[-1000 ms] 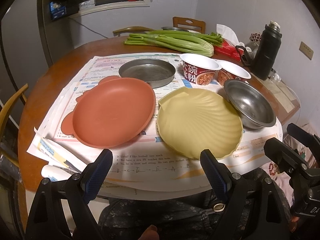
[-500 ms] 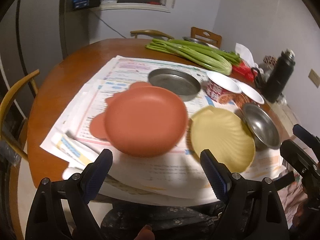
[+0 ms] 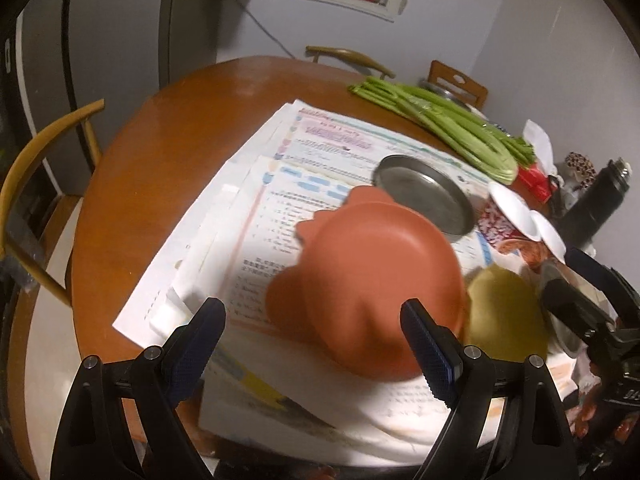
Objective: Organize plates and bowls
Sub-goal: 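Move the left tool to the rim of the terracotta plate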
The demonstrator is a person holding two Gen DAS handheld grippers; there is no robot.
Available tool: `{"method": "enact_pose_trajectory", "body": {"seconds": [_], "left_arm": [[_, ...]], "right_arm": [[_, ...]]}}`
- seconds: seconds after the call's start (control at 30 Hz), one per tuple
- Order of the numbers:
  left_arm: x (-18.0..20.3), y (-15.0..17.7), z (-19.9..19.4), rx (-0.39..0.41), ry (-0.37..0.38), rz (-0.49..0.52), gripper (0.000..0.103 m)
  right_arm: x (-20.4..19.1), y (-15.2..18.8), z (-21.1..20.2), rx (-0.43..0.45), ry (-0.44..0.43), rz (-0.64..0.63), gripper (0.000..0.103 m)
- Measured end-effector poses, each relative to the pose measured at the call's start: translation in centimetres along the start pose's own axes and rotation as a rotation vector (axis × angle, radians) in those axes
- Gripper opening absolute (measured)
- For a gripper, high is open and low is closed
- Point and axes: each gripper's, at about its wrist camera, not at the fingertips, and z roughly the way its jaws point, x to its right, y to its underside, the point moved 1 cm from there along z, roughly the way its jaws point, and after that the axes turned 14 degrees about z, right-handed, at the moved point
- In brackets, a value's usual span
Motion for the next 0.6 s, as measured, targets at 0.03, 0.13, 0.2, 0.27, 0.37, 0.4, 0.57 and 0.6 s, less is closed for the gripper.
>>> {"method": "enact_pose_trajectory", "body": {"seconds": [0.03,0.13,0.2,0.27,0.37,0.4,0.57,0.6], "left_arm": [[-0.1,-0.1,0.4,-0.011,0.002,0.002,0.089],[-0.3,-0.3,1.4,-0.039,0.007,0.008,0.089],[-0.5,-0.3,1.9,-0.054,0.008,0.003,0.089],[-0.6,-0.3,2.4,-0.070,0.009,0.002,0.089],[-0.5,-0.1,3.0,-0.087,0.010,0.005,0.089],[-0.6,-0.1,3.2,-0.089,0.009,0.000,0.089],[-0.3,-0.1,3.6,-0.087,0.001,0.011,0.089],[-0.1,0.0,3.6,-0.082,0.001,0.021,0.089]], "right_arm": [[-0.2,-0.2,0.9,-0.019,-0.002,-0.009,0.101],[-1.0,-0.6,3.5,-0.076,-0.009,-0.034,0.100],[-1.5,-0.8,4.9,-0.107,-0.010,-0.053,0.099],[-1.7,-0.9,6.2,-0.132,-0.011,-0.059,0.097],[-1.7,-1.1,7.8,-0.159,0.008,-0.069,0.094],[-1.7,-1.1,8.3,-0.170,0.019,-0.072,0.093],[-1.2,-0.9,10.6,-0.252,0.001,-0.051,0.077],[-1.0,-0.8,10.9,-0.262,0.001,-0.045,0.075]]}}
